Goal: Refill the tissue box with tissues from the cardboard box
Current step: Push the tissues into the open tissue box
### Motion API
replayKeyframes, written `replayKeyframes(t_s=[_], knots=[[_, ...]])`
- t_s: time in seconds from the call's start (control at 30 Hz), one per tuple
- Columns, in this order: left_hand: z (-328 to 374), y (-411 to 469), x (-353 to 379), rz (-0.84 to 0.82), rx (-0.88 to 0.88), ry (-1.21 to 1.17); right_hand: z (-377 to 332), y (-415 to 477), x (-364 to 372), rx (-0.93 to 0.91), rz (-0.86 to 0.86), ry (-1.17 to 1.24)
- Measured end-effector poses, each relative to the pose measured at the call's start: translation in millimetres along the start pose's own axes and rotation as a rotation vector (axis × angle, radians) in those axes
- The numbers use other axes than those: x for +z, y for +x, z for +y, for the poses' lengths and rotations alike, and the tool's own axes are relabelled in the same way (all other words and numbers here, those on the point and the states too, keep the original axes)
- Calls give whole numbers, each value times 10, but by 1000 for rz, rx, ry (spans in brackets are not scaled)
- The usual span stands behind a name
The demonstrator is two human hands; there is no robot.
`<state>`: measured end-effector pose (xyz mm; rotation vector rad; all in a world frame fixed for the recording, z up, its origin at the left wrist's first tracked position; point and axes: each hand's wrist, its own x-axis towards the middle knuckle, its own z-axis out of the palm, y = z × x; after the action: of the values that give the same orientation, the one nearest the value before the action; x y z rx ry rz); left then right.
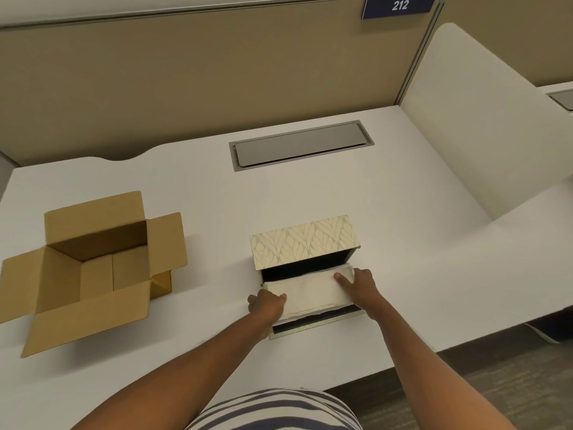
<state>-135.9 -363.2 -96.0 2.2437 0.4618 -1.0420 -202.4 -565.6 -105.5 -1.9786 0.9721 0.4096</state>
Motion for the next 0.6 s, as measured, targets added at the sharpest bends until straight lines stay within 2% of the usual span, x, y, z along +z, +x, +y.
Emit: replayKeyframes(t_s=[0.1,0.3,0.6], knots=[[8,-1,-10,-2,26,20,49,9,45,-35,35,-107],[-55,-7,-24,-40,83,-39,104,9,70,-87,65,-97],[-253,57,-120,-211,163,-16,156,34,73,-113,78,-123]])
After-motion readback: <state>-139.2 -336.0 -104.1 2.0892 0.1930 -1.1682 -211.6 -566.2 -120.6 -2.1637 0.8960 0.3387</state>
